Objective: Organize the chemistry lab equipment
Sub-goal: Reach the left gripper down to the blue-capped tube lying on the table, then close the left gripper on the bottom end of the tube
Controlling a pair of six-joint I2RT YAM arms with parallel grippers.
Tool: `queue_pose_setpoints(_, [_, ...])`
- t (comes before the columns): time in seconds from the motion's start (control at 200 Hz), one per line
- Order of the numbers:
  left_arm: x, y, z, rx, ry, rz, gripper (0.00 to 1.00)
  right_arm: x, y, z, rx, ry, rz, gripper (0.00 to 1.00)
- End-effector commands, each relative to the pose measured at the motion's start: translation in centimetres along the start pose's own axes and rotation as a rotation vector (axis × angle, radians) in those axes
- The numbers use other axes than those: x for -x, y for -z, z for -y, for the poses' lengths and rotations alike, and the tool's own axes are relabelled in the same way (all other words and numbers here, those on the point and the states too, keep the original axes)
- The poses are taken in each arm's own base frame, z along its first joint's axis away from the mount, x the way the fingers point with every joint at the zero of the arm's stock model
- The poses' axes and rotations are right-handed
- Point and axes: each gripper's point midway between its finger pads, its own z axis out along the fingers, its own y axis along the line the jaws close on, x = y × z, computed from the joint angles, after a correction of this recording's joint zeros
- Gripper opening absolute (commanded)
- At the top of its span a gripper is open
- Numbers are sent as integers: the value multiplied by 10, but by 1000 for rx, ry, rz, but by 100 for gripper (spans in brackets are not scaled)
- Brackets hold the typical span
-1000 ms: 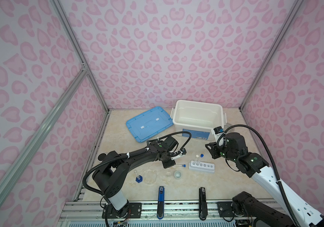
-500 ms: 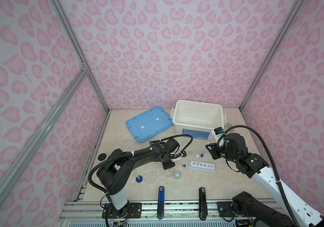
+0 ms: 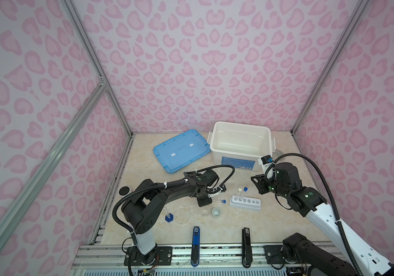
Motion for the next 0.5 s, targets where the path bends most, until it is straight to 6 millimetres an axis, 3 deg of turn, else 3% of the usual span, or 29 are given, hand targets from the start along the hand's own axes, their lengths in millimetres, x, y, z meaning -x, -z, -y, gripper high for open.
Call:
queue_pose_setpoints(0.0, [1, -2, -2, 6, 4, -6, 37, 2, -1, -1, 11, -4, 11, 26])
queue_pose_setpoints(0.25, [2, -4, -3, 12, 6, -6, 24, 2, -2, 0, 12, -7, 12, 26])
queue_pose_setpoints(0.495, [1, -6, -6, 16, 18, -8, 20, 3, -3, 1, 9, -9, 12, 26])
